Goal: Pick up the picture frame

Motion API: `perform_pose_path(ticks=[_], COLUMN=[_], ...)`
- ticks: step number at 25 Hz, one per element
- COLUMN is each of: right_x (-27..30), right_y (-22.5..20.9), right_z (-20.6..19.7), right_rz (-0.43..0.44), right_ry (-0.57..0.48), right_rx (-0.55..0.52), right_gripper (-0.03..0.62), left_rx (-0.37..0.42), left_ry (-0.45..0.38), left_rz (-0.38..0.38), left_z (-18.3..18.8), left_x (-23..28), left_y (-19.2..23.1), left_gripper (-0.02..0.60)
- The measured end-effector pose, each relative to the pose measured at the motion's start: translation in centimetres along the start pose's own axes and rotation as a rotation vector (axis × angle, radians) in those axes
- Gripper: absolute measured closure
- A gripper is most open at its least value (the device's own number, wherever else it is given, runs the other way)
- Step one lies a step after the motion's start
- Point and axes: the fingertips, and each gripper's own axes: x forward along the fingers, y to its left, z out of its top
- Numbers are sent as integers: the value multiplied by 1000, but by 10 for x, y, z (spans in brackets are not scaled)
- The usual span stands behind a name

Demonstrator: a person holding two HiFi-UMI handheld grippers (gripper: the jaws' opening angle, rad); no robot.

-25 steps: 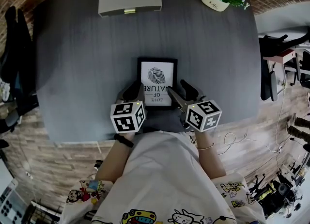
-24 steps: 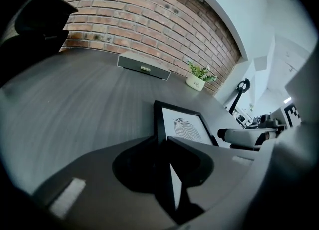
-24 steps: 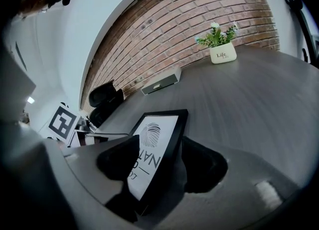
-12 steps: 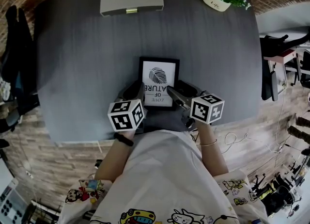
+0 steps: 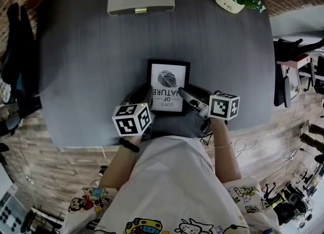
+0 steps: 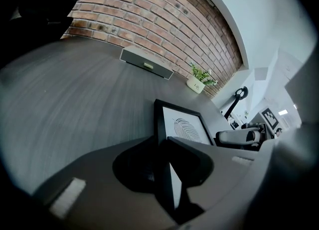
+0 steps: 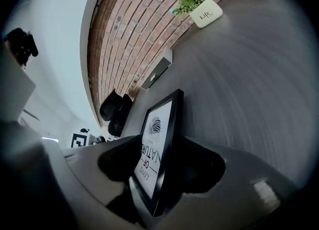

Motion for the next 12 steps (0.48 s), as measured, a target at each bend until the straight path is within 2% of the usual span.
perform_pose_path(ticks=[5,8,12], right_x=[-1,-3,-4], right_y=[2,10,15], right_z=[6,14,19], right_rz=[126,242,334], right_ry=[20,3,5], right_rx=[148,242,281], right_gripper=[383,412,421], left_rx=[-12,-24,-38], left_ry=[3,5,5], left_rz=[-3,-5,-6], left_z=[1,1,1], left_x=[2,1,1], left_y=[0,1,1], left_gripper=[497,497,497])
